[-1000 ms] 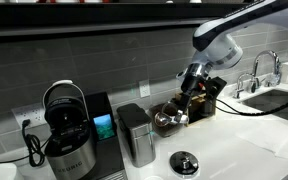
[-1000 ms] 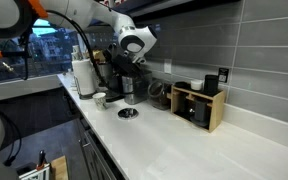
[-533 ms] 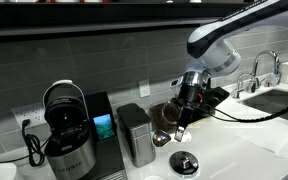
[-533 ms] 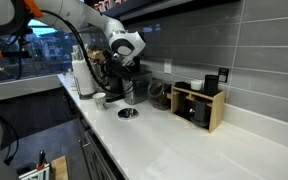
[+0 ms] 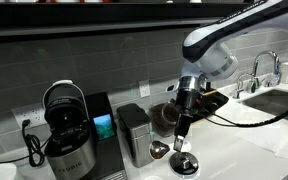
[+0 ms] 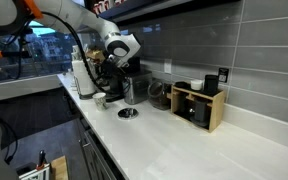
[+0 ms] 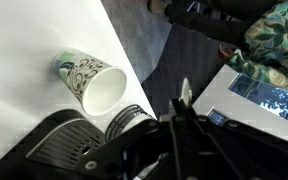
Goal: Use the spoon to put some contents of the jar in the cup
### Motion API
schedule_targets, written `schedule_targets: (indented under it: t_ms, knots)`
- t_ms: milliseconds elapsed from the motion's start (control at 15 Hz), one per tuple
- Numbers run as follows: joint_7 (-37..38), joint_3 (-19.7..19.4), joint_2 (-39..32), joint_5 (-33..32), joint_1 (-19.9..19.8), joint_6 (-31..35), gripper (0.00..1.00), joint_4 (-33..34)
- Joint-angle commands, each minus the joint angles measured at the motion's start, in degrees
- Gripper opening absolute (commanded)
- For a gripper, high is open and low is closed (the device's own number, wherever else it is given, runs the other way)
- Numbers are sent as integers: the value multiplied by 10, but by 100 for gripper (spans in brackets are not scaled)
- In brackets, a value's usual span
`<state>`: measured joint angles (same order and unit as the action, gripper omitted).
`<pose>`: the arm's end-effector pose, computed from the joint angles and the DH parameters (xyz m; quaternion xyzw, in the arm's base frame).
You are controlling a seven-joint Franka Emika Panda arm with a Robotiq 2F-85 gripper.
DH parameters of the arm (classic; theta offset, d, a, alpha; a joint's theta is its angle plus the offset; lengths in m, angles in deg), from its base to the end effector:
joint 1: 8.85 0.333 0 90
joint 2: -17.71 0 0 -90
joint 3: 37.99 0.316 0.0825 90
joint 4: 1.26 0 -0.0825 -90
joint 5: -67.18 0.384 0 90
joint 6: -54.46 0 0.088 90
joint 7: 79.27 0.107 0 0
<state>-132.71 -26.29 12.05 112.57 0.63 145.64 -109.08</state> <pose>0.4883 0.2662 0.4609 -0.7659 -0.4823 0.0638 0.4204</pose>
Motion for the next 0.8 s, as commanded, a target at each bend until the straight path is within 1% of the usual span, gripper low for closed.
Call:
schedule_targets:
  t_ms: [0, 67, 133, 333, 733]
  knots:
    - [1, -2, 0, 0, 2, -1, 4, 1]
    - [1, -3, 0, 0, 2, -1, 4, 1]
    - [-9, 0, -6, 3, 4, -2, 1, -2]
    - [-37, 10, -12, 3, 14, 12, 1, -14]
    - [-75, 25, -12, -10, 34, 78, 1, -43]
